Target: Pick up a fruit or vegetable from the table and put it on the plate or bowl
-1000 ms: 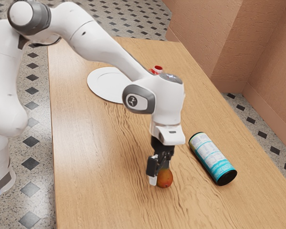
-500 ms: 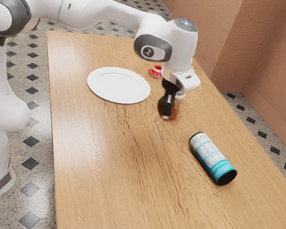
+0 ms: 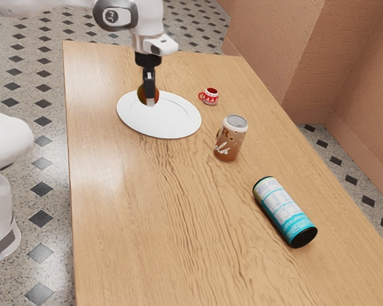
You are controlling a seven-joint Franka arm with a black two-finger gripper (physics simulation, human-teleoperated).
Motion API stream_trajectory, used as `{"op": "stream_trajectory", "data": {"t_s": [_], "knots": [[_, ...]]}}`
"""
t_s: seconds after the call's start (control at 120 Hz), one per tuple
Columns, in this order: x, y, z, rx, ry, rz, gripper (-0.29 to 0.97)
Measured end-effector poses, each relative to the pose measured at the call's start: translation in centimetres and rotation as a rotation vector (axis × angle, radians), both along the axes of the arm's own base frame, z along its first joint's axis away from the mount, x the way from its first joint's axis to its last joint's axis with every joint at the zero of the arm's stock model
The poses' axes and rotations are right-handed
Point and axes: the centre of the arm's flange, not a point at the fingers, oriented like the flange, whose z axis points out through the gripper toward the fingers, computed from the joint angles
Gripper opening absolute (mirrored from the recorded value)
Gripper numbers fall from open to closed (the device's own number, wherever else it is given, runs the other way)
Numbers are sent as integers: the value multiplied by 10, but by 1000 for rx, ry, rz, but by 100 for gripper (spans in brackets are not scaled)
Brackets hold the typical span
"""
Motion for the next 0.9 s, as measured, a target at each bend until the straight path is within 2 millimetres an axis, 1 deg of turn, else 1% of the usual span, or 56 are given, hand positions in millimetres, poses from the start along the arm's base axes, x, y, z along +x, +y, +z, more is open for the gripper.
{"op": "stream_trajectory", "data": {"t_s": [0.058, 0.175, 0.3, 0.408, 0.508, 0.542, 0.592, 0.633, 0.675, 0.692, 0.708, 0.775, 0.833, 0.9], "knots": [[8, 5, -11, 14, -35, -14, 41], [21, 20, -28, 72, -111, -20, 43], [30, 37, -48, 113, -145, 12, 42], [30, 65, -77, 94, -135, 75, 42], [39, 81, -82, 110, -163, 111, 42], [42, 89, -86, 117, -172, 129, 42], [45, 106, -100, 120, -178, 164, 43], [46, 120, -117, 113, -179, 191, 43], [48, 127, -128, 104, -191, 207, 43], [50, 128, -129, 104, -202, 209, 42], [53, 127, -126, 105, -215, 208, 46], [57, 118, -105, 122, -258, 200, 54], [54, 109, -85, 120, -241, 204, 58], [45, 113, -92, 69, -163, 241, 61]]}}
